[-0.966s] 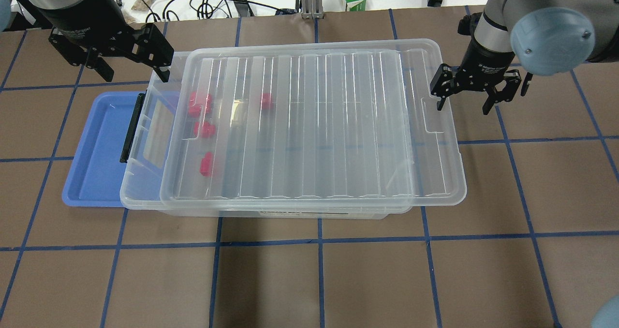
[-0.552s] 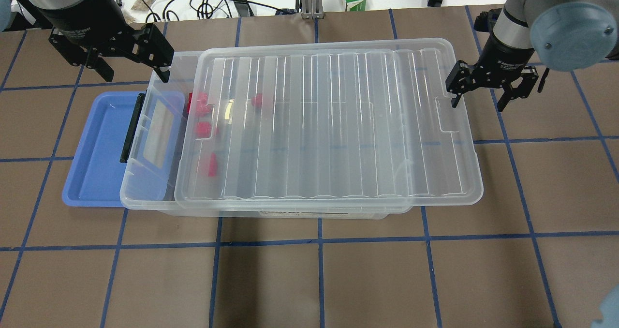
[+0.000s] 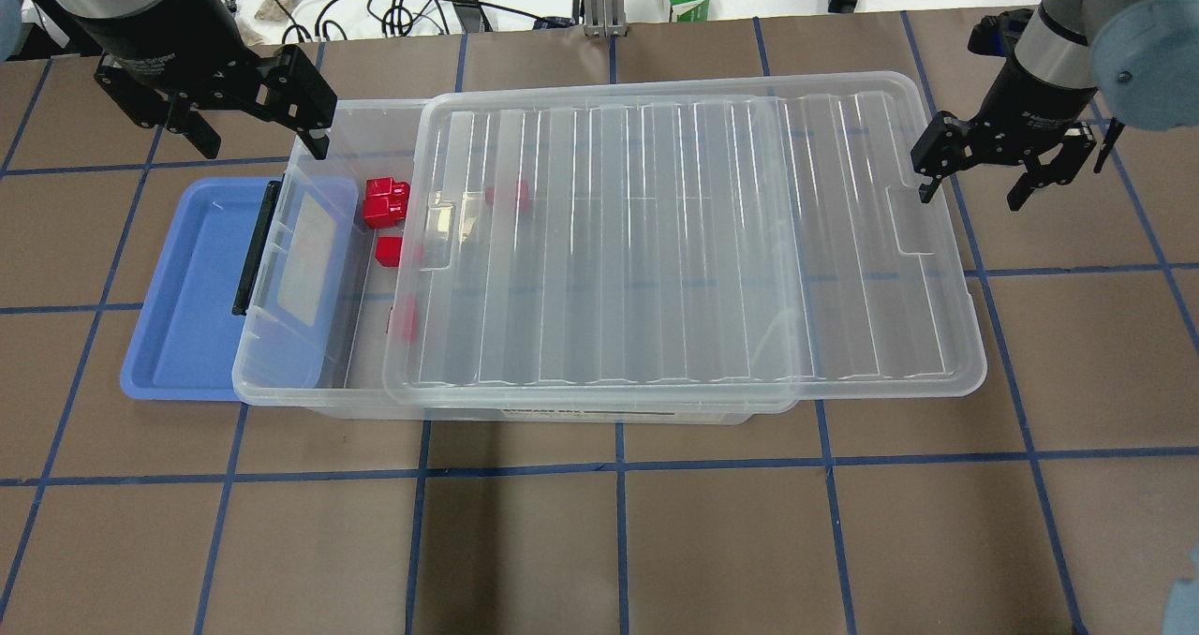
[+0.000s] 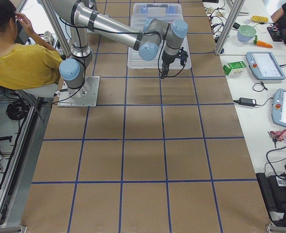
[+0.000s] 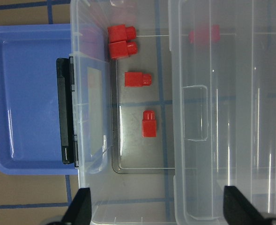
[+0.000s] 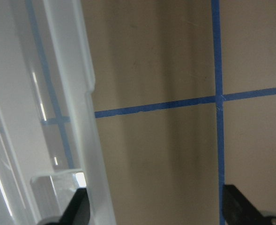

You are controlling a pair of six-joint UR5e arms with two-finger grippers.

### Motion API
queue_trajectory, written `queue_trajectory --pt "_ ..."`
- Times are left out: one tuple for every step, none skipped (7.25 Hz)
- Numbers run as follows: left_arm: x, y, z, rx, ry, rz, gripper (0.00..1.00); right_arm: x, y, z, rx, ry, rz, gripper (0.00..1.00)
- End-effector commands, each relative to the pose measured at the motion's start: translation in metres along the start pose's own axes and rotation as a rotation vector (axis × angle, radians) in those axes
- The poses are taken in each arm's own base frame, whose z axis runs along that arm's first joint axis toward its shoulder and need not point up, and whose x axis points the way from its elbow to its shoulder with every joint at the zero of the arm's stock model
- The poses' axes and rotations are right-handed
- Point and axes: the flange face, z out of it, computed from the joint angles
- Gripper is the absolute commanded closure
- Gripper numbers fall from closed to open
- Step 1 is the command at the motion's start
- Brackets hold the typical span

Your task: Place red block in blue tray from box

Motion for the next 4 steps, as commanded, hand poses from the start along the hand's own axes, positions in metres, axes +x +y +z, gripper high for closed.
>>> queue_trajectory --pt "0.000 0.000 0.001 -0.002 0.000 0.000 0.00 0.014 0.000 -0.001 -0.002 0.022 0.003 0.00" --pt "0.000 0.000 0.000 0.000 0.000 0.000 0.00 0.019 -0.001 -0.001 -0.003 0.021 0.002 0.00" --pt "0.000 0.000 0.000 0.000 0.000 0.000 0.00 0.028 -0.002 -0.001 -0.002 0.020 -0.020 0.00" --pt "0.000 0.000 0.001 -0.002 0.000 0.000 0.00 0.038 -0.002 -0.001 -0.003 0.016 -0.019 0.00"
